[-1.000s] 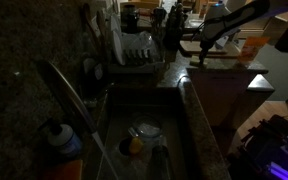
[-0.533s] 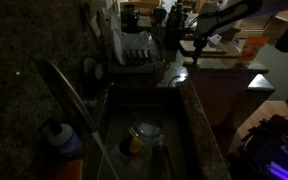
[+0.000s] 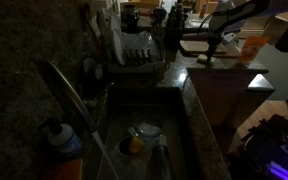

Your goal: Slide the sponge across the countertop.

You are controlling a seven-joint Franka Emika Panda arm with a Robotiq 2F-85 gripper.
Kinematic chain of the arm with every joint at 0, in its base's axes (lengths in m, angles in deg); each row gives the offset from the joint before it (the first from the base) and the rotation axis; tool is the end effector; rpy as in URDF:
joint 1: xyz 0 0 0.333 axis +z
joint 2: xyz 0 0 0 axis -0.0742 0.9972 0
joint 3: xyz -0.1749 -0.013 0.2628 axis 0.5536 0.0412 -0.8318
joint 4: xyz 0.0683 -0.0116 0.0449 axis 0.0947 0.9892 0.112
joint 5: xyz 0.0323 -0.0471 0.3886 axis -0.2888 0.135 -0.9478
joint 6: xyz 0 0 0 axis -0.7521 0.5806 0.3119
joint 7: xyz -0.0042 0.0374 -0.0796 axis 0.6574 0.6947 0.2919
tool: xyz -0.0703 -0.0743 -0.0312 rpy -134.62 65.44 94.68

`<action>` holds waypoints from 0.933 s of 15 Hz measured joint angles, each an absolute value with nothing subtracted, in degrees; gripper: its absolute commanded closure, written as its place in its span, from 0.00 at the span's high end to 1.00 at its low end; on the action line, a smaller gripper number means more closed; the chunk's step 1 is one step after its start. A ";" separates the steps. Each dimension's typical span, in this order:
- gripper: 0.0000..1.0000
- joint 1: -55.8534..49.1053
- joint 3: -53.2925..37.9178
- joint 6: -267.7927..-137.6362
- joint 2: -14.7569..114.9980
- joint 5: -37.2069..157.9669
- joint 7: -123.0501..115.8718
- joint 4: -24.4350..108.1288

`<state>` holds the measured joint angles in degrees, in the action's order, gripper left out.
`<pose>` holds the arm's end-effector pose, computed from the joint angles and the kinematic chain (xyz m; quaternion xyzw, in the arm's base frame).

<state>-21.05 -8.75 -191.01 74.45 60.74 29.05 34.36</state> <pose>0.6710 -0.2362 0.2506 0.9944 0.0945 -0.0387 0.0270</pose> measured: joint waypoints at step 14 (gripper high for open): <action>0.01 -23.83 -7.23 -184.57 74.38 60.05 22.93 34.08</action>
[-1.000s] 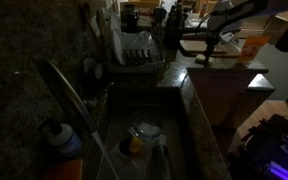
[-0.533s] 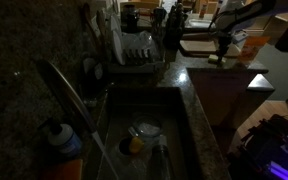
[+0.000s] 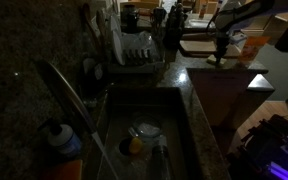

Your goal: Slide the sponge across the countertop.

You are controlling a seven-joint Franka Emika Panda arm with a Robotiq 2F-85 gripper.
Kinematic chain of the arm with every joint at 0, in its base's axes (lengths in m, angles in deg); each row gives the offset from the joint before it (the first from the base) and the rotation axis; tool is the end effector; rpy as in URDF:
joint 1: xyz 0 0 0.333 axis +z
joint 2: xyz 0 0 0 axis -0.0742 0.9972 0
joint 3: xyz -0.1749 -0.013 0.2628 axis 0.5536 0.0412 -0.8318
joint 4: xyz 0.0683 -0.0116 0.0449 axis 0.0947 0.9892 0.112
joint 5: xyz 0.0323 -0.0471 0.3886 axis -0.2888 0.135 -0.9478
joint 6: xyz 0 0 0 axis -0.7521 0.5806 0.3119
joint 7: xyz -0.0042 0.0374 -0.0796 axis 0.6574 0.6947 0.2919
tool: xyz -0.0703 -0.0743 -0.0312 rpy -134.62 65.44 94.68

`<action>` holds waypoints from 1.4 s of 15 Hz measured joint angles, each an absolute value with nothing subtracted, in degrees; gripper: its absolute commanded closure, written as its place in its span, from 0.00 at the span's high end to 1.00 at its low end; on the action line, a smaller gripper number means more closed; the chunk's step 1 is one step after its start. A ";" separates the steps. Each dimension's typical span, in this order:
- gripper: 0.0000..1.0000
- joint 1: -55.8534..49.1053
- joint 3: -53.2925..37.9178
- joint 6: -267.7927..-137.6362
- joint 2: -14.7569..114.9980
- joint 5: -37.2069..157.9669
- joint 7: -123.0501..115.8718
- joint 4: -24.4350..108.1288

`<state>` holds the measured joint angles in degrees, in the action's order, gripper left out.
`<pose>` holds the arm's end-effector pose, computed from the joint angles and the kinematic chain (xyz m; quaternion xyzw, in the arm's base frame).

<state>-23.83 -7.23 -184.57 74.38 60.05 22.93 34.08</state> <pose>0.6419 -0.2789 0.2457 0.9960 0.0009 -0.0885 0.0116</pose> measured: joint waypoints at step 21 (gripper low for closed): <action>0.01 -19.54 -14.15 -189.07 75.53 51.60 30.79 32.63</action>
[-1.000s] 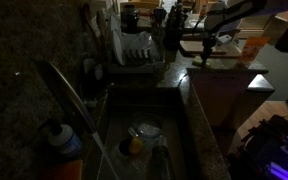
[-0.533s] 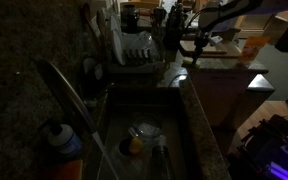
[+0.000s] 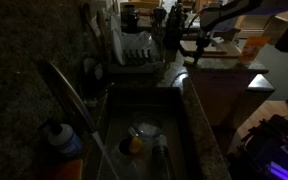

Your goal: Slide the sponge across the countertop.

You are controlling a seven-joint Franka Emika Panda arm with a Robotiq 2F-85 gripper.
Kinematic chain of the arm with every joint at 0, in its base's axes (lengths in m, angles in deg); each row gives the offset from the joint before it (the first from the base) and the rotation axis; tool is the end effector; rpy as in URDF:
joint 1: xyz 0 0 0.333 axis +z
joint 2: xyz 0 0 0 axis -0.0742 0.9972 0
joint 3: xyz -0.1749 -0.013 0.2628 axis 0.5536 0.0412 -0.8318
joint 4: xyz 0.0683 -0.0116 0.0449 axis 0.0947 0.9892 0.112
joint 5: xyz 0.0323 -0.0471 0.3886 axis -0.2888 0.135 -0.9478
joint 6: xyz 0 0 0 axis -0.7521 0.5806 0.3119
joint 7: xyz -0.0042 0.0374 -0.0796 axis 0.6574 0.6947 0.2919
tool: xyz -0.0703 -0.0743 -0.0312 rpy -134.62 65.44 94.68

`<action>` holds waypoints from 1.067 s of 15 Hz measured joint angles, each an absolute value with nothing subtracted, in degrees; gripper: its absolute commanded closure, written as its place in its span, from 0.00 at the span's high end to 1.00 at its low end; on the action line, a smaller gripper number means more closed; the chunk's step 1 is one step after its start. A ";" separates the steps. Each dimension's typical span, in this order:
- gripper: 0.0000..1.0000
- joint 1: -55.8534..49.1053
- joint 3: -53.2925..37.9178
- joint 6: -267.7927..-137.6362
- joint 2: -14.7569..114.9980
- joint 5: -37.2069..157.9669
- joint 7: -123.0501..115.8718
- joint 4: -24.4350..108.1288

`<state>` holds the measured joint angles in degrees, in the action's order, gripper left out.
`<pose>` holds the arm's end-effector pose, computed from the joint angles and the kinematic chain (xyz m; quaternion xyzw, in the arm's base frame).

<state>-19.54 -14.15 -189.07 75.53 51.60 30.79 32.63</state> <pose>0.6963 -0.1586 0.2479 -0.9911 -0.1149 0.0125 0.0666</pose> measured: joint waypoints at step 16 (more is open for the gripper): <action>0.01 -20.77 -3.12 -181.40 73.93 61.63 14.81 35.21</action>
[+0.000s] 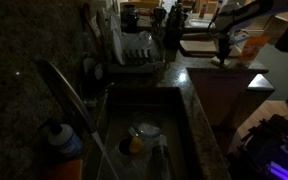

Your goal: Slide the sponge across the countertop.

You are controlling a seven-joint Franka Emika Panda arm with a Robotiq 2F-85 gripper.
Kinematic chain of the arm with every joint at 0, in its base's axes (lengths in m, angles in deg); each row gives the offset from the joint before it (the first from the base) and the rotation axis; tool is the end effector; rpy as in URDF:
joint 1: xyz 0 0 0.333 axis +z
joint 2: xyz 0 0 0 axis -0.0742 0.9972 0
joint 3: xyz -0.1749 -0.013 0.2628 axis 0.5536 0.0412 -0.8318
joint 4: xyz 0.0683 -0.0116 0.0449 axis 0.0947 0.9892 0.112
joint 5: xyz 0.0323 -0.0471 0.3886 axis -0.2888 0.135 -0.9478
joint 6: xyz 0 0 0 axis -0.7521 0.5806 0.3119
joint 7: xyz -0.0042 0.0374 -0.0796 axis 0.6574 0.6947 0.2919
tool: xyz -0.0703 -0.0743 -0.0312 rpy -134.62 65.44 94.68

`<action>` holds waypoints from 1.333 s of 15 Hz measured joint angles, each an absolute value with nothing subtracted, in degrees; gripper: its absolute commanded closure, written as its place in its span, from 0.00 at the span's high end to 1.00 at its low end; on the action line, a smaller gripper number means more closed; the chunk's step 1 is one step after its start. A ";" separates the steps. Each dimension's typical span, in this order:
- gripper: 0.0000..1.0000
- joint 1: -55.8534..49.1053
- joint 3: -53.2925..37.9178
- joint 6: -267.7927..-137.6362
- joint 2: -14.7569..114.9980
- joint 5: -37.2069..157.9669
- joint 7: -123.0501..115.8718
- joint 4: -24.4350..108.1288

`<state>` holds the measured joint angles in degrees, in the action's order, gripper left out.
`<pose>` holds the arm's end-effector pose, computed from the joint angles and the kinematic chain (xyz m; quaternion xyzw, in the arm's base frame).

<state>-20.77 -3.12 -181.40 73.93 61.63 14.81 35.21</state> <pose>0.6286 -0.2818 0.2425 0.9886 -0.0671 -0.1287 0.0407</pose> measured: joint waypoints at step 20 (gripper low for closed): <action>0.01 -14.47 -13.03 -188.22 76.50 57.23 18.55 30.09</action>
